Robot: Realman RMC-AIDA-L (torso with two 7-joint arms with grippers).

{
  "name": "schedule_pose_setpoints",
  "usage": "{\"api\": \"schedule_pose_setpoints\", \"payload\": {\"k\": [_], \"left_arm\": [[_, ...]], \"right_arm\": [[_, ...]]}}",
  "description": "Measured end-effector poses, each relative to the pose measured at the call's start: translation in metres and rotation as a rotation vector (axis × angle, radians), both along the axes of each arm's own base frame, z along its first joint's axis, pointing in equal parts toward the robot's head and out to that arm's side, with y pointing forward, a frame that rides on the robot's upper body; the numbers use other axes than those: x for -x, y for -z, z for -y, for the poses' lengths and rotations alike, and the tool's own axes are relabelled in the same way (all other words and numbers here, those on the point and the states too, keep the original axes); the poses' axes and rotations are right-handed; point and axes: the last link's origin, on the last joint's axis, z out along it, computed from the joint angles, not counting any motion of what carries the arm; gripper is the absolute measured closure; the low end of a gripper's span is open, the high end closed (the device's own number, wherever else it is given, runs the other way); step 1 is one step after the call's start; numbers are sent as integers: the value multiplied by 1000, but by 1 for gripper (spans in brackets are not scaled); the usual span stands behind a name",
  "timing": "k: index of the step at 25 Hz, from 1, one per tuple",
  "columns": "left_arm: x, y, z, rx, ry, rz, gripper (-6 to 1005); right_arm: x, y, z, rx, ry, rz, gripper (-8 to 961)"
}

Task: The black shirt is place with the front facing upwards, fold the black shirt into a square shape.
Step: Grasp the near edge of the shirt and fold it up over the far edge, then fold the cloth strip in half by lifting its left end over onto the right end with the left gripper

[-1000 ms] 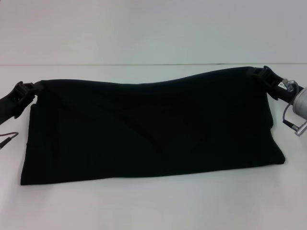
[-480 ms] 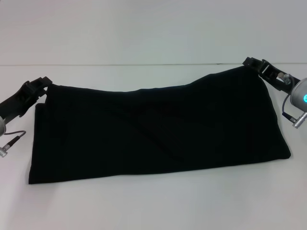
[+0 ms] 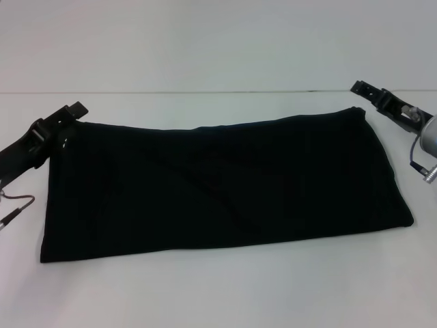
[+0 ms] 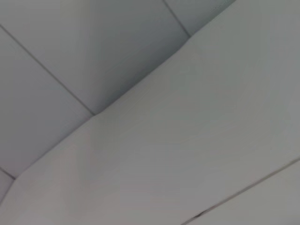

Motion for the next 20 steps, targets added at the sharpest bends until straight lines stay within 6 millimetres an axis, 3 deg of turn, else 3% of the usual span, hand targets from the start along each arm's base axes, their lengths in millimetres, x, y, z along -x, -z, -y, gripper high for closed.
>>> {"api": "schedule_pose_setpoints", "payload": {"k": [4,7,11,17,20], "left_arm": [[-4,-5,16,-2,95,21,329],[-8,-5,26,-11,163,19,327],[-10,-6,37,-12,215,18,283],[2,-17,57,58,244,-15,119],[10,-25,68,126,234,-23,124]], "right_arm": [[-7,-4,-1,-14,28,41,186],[-10,-7,0,-19,31,44,72],[-13,-15,7,-28,-26,23,62],[3,-27,42,40,-435,90,59],[12,-20,67,161,-689,204,59]]}}
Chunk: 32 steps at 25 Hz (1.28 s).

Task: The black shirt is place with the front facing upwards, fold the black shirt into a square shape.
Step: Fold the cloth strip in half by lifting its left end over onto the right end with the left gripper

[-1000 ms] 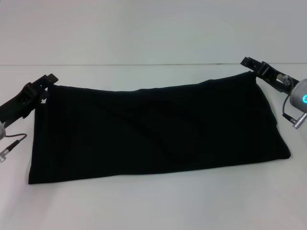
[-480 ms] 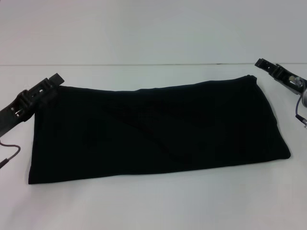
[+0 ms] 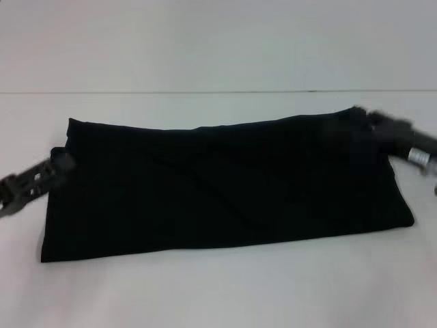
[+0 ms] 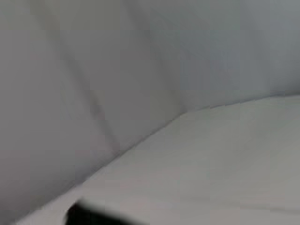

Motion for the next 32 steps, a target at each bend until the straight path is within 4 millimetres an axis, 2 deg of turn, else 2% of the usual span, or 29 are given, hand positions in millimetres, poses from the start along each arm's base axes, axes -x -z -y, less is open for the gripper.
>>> {"api": "schedule_pose_setpoints", "payload": {"k": [5,10,17,21,32], "left_arm": [[8,-8,14,283,-95,-23,134],[17,-17,28,408,-238,-1,139],[33,-18,37,469,-433,6,139],[45,-17,36,462,-543,0,139],[50,-10,28,432,-595,5,140]], "right_arm": [[3,20,32,113,-254,182,59],[3,37,44,126,-373,292,60],[2,40,45,126,-386,306,60],[3,40,44,121,-385,304,60],[2,39,45,118,-378,296,61]]}}
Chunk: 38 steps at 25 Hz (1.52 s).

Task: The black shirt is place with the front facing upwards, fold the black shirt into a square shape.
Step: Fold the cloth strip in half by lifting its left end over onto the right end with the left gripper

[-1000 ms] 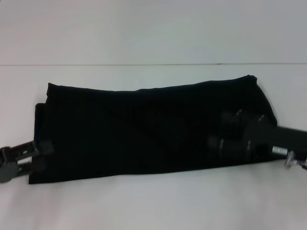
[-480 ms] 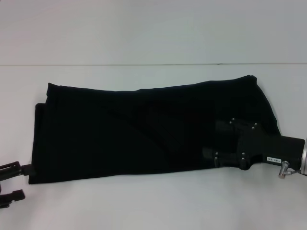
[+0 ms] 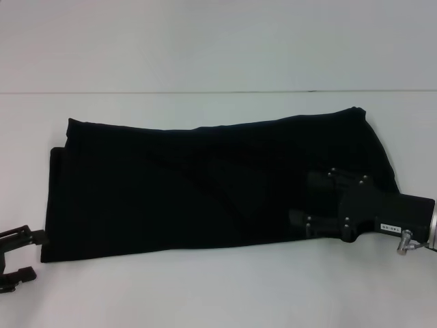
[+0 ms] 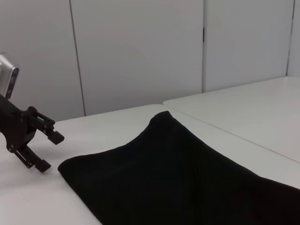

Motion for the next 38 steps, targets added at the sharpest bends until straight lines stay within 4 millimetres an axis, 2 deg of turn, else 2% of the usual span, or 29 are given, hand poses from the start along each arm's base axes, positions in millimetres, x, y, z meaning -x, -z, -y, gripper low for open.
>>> {"api": "schedule_pose_setpoints", "payload": {"k": [13,31,38], "left_arm": [[-3,8,-10,-3,-13,6,139],[-20,17,-44,17,36,-26,140],[-21,15,-48,33,49,-64,139]], "right_arm": [[0,1,1,2,2,-4,61],[1,4,0,6,7,-4,62],[2,3,-1,3,8,-9,62]]}}
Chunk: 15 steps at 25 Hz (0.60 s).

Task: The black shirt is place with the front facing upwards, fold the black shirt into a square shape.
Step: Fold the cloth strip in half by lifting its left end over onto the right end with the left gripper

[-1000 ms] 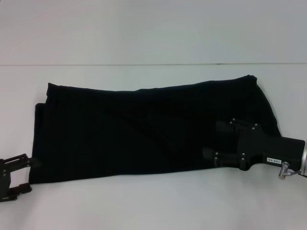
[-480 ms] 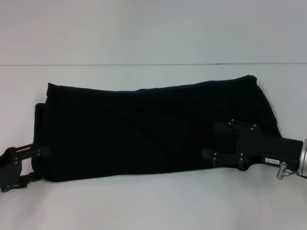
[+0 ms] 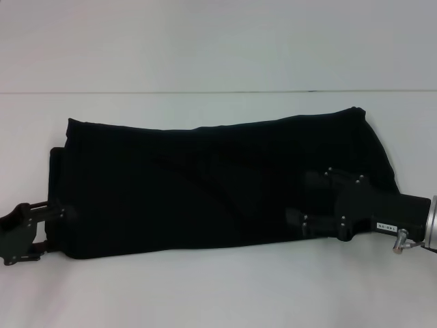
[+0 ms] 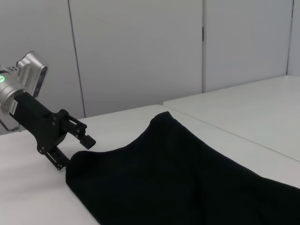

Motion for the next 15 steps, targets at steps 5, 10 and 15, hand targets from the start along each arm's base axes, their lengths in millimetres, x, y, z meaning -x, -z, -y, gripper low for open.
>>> {"api": "schedule_pose_setpoints", "payload": {"k": [5,10,15], "left_arm": [[-3,-1,-3,59,42,-64,187],[-6,-4,-6,60,60,-91,316],[-6,-2,-6,69,66,-101,488]], "right_arm": [[0,-1,0,-10,5,-11,62],[0,-1,0,-13,8,-15,62],[-1,-1,1,-13,10,-15,63]]}}
